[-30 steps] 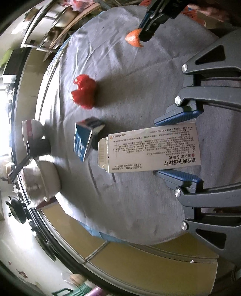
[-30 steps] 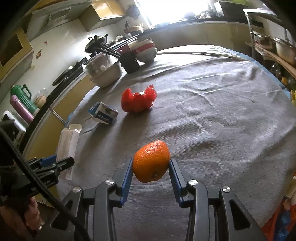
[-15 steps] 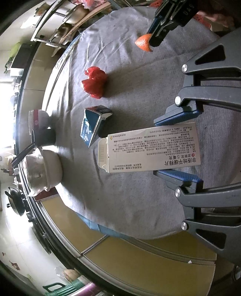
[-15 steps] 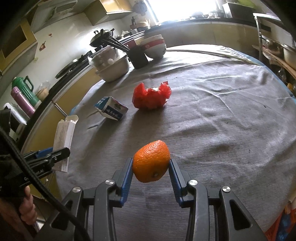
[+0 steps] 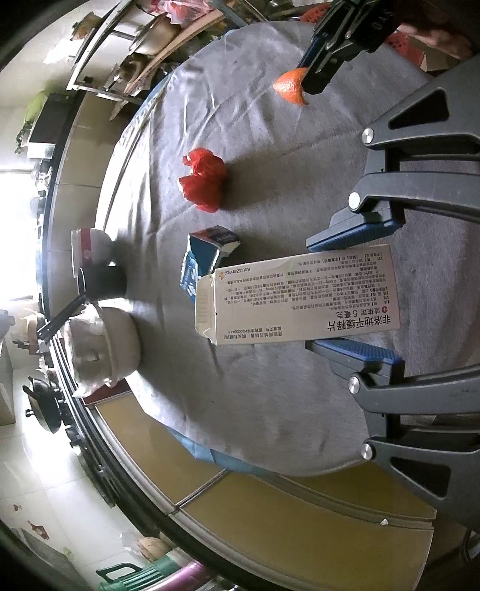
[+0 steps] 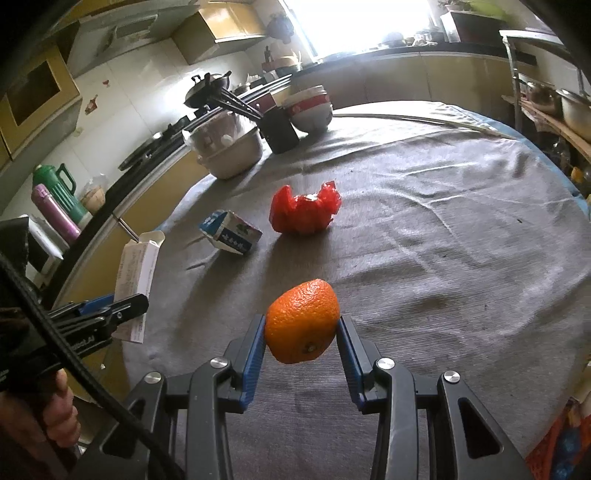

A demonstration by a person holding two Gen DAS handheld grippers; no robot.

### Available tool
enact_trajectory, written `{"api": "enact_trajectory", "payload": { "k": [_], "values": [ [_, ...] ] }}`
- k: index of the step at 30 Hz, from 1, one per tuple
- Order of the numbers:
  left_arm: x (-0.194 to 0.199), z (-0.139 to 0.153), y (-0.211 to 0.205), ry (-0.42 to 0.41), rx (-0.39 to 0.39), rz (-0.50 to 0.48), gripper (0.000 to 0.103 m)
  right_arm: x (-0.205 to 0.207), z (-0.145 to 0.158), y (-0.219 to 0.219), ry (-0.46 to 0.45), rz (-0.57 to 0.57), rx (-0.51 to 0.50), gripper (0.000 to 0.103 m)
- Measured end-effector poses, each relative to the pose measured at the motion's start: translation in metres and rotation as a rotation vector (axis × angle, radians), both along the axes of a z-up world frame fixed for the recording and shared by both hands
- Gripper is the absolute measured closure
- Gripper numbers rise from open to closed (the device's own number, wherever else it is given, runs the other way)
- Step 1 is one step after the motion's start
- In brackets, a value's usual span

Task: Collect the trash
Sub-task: 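Hold the medicine box in the left tool while the right tool holds the orange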

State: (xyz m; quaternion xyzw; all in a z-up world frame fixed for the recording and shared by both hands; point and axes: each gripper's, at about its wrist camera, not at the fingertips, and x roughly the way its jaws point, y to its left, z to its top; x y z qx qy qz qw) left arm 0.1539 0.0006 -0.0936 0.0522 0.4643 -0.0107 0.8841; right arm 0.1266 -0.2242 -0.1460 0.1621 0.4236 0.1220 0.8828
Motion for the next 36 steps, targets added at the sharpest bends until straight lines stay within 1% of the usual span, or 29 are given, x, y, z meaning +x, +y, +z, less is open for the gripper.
{"api": "enact_trajectory", "payload": {
  "k": [16, 29, 36],
  "values": [
    [-0.01, 0.023, -0.033, -0.074, 0.043, -0.055, 0.055, -0.017, 0.016, -0.019, -0.049, -0.029, 0.033, 0.061],
    [-0.021, 0.033, -0.044, -0.106, 0.055, -0.074, 0.055, -0.033, 0.025, -0.033, -0.076, -0.058, 0.044, 0.061],
    [-0.028, 0.039, -0.054, -0.123, 0.065, -0.101, 0.055, -0.042, 0.027, -0.042, -0.084, -0.076, 0.053, 0.061]
  ]
}}
